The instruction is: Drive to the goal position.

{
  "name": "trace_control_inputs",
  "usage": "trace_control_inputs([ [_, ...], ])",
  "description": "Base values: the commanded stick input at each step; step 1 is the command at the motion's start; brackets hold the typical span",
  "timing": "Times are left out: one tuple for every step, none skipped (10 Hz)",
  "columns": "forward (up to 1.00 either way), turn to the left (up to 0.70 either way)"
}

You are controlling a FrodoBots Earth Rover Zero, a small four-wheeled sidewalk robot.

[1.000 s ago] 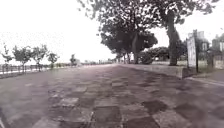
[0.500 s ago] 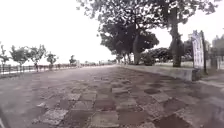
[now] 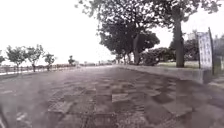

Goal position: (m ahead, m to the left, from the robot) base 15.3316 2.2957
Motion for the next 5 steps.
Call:
trace_control_inputs([
  [1.0,0.0],
  [1.0,0.0],
  [1.0,0.0],
  [1.0,0.0],
  [1.0,0.0],
])
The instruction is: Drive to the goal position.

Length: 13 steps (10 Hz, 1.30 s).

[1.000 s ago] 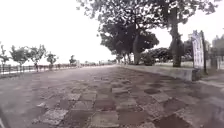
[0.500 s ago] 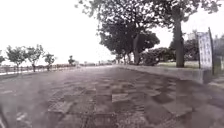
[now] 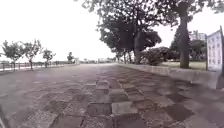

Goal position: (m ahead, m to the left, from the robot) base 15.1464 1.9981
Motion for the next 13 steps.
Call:
trace_control_inputs([
  [1.0,0.0],
  [1.0,0.0],
  [1.0,0.0],
  [1.0,0.0],
  [1.0,0.0],
  [1.0,0.0],
  [1.0,0.38],
  [1.0,0.4],
  [1.0,0.21],
  [1.0,0.01],
  [1.0,0.0],
  [1.0,0.0],
  [1.0,0.0],
])
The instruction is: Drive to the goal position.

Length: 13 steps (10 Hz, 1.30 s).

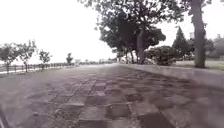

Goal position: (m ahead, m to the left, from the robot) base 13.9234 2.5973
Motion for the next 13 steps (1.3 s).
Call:
trace_control_inputs([
  [1.0,0.0],
  [1.0,0.0],
  [1.0,0.0],
  [1.0,0.0],
  [1.0,0.0],
  [1.0,0.0],
  [1.0,0.0],
  [1.0,0.0],
  [1.0,0.0],
  [1.0,0.0],
  [1.0,0.0],
  [1.0,0.0],
  [1.0,0.0],
])
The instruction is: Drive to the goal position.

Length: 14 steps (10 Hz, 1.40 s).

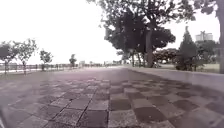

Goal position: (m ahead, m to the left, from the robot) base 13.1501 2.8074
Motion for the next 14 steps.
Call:
trace_control_inputs([
  [1.0,0.0],
  [1.0,0.0],
  [1.0,0.0],
  [1.0,0.0],
  [1.0,0.0],
  [1.0,0.0],
  [1.0,0.0],
  [1.0,0.0],
  [1.0,0.0],
  [1.0,0.0],
  [1.0,0.0],
  [1.0,0.0],
  [1.0,0.0],
  [1.0,0.0],
])
